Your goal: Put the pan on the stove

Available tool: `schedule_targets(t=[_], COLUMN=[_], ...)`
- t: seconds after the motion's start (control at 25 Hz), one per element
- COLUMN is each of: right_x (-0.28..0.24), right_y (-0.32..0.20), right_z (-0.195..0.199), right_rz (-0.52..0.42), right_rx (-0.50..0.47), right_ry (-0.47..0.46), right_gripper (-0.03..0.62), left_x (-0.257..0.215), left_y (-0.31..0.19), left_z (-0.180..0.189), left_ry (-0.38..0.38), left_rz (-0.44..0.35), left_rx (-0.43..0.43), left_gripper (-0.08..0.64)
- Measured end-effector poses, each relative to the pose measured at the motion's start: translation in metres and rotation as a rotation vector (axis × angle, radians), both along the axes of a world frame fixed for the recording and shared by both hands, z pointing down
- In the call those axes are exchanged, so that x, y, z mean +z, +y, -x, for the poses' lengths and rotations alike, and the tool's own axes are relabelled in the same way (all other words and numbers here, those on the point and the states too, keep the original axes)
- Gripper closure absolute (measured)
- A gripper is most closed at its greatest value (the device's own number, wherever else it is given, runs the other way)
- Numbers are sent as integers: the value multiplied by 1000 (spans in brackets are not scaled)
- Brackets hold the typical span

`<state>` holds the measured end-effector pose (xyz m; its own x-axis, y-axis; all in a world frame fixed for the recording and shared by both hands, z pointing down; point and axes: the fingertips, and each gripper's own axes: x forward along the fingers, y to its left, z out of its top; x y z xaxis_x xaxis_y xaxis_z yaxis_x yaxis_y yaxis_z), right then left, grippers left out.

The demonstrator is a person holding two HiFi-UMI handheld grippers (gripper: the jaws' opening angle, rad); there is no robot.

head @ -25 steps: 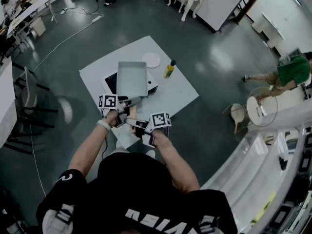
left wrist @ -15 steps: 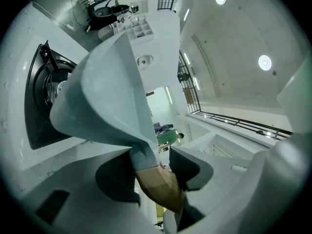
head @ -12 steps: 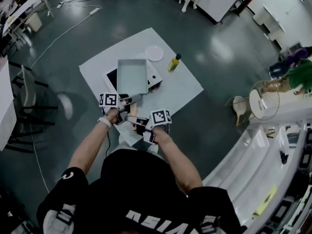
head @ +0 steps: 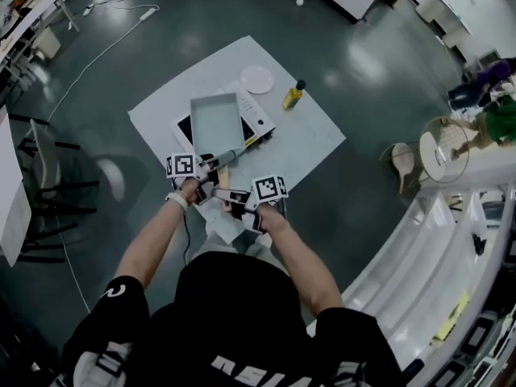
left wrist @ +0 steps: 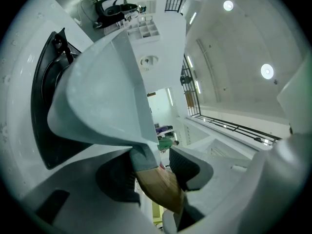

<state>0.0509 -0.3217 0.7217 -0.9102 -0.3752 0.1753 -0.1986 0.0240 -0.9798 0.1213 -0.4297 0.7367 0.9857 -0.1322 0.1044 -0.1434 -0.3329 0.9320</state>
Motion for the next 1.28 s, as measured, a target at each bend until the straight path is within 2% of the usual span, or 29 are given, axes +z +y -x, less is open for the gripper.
schedule_targets(t=[0.08,0.2,0.48,0.6,0.64,0.76,0.84,1.2,1.28], right_x=[7,17,38,43,43,44,45,45,43], right_y=[-3,-8,-20,-26,-28,-32,-33,-35,-35], right_z=[1,5,0,-2,-2,-4,-6,-9,-8], right_rz=[15,25,53,47,45,57,65,69,68], right_rx=[4,7,27,35,40,58,62,38,32], right_ry=[8,2,25,16,7,-2,-3,-2,-13], right_gripper=[495,494,494,494,492,494,492,494,494], left_x=[6,0,34,29,30,29,33,39,36], left_y=[-3,0,-18,-21,-23,-23,-25,-26,-25], left_z=[-1,-10,-4,-12,-13,-16,-16,-16,-18], left_ry=[9,144,44,130,134,164,157,118,130], left_rz=[6,70,52,82,86,160,188,210,216], left_rx=[7,34,20,30,27,13,5,34,47], left_gripper=[377,377,377,380,382,383,383,383,383])
